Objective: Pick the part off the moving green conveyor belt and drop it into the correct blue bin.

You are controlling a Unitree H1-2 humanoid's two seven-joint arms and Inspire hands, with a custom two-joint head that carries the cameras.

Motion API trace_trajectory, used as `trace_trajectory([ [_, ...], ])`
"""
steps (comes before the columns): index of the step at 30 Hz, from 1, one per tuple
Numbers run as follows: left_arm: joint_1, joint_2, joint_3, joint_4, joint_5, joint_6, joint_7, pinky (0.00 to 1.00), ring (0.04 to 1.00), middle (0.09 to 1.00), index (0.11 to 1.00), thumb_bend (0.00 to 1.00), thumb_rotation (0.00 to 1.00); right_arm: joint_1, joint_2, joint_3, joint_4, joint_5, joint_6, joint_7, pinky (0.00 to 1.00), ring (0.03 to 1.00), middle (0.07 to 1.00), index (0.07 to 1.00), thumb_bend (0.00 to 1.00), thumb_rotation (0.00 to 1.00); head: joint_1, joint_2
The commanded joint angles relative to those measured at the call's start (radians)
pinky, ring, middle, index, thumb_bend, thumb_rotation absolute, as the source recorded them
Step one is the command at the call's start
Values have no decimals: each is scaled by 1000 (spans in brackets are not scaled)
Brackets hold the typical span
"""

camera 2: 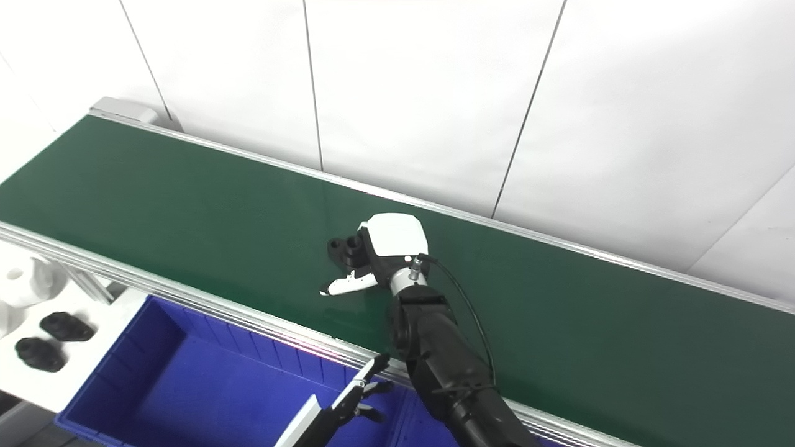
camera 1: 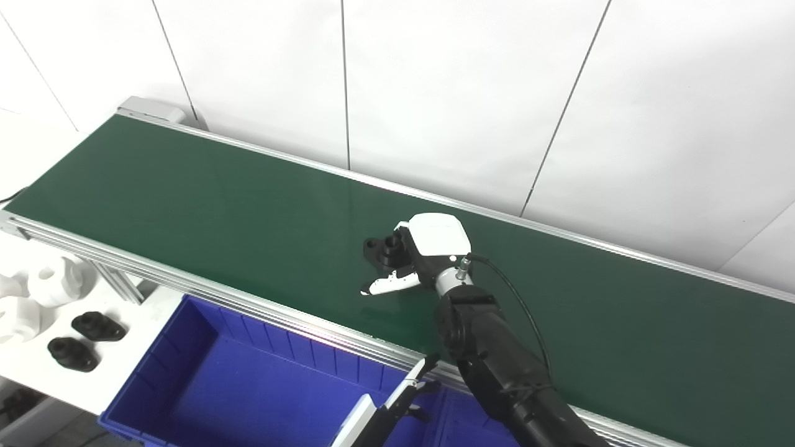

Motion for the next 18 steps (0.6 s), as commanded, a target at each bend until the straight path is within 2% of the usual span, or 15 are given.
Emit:
trace_trajectory([
  [1,85,-89,-133,-22,50,-33,7,696,883,974,986,851,774,-17,29,8,23,13,9,-29,187,253,333,463,713,731,6,-7],
  [2,87,-89,-136,-19,49,-36,9,698,883,973,986,852,775,-17,33,10,35,14,14,-39,176,240,318,435,700,732,13,-8],
  [4,90,-88,-143,-17,32,-38,5,706,885,972,991,859,750,-19,43,10,64,19,21,-64,171,241,322,403,618,640,17,-7],
  [5,92,-88,-147,-23,28,-24,-2,706,884,972,991,860,748,-20,47,9,79,24,19,-79,168,237,318,400,613,622,17,-7],
  [6,92,-86,-149,-25,32,-27,-1,714,889,976,996,873,754,-19,50,11,92,25,17,-93,156,223,306,425,616,493,16,-3],
  [7,92,-85,-151,-26,36,-28,0,704,884,971,995,851,753,-17,51,13,103,25,16,-110,122,185,271,460,555,290,16,-3],
  [9,92,-84,-151,-34,42,-20,0,701,881,965,988,848,752,-16,55,22,124,18,28,-130,82,142,226,477,528,171,9,-1],
  [11,89,-80,-151,-38,40,-12,-2,706,883,964,984,849,749,-19,57,30,139,14,41,-133,59,119,203,480,522,129,4,-2],
  [18,72,-72,-149,-21,32,-15,12,698,877,962,980,856,745,-28,43,47,131,20,94,-124,44,114,197,475,521,124,-5,2],
])
